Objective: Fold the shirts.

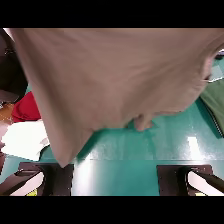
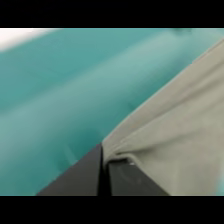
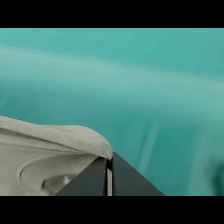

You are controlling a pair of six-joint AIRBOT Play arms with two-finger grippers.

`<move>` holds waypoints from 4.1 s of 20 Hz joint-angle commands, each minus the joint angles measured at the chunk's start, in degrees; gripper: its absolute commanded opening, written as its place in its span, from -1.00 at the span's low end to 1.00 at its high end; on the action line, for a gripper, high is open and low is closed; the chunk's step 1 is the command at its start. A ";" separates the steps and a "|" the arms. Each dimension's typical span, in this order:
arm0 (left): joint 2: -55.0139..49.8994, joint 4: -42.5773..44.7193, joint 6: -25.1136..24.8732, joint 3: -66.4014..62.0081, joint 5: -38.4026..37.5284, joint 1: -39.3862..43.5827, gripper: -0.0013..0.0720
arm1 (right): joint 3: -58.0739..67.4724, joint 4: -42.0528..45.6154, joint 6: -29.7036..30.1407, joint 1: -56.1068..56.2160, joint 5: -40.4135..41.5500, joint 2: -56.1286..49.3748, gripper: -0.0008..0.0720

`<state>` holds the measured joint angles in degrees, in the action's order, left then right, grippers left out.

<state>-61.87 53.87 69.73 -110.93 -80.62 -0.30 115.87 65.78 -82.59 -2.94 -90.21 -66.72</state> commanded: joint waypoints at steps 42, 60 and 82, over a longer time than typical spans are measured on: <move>-1.22 -4.31 -1.77 82.03 14.32 -7.54 0.52 | -46.34 -0.31 5.77 -4.09 10.16 0.09 0.21; -1.22 -5.86 -1.60 60.78 13.09 1.90 -0.89 | -63.36 -0.94 6.19 -18.03 12.92 0.50 0.21; -1.22 3.39 3.80 49.27 6.80 1.92 -0.89 | -71.43 11.72 2.73 -11.82 4.17 11.10 -0.92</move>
<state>-63.11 54.68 72.27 -59.09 -73.34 1.65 47.40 67.55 -74.85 -14.83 -80.88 -65.47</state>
